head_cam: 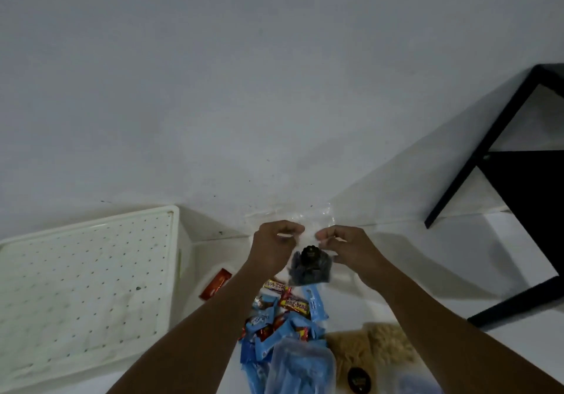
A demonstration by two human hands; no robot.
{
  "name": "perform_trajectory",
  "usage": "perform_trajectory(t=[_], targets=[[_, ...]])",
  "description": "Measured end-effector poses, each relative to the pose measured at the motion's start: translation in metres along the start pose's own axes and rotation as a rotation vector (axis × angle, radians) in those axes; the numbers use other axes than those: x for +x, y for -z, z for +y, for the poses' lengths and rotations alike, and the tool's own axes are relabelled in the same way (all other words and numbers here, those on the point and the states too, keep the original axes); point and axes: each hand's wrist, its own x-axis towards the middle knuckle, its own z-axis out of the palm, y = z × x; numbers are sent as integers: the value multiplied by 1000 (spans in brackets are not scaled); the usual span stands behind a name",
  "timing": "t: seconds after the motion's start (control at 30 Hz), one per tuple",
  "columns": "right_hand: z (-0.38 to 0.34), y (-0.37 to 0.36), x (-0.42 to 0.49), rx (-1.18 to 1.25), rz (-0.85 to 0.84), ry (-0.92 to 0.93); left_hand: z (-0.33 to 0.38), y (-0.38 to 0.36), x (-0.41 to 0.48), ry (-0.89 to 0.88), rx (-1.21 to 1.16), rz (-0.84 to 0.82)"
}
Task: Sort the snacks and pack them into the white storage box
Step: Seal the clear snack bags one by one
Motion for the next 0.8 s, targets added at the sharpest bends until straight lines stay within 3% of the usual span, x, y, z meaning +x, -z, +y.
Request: perform_trajectory(t=[0.27, 0.5, 0.6, 0.7, 0.8], targets=[[38, 0, 96, -61, -15, -40, -47, -23, 53, 18, 323, 113], [52, 25, 52, -173, 130, -108, -42, -29, 18, -74, 351, 71], [55, 38, -8, -201, 72, -160, -31, -40, -19, 67, 235, -194], [77, 43, -69, -341, -12, -198, -28, -60, -62, 111, 348, -509], [104, 39, -121, -442, -44, -248, -29, -78, -102, 116, 475, -658]])
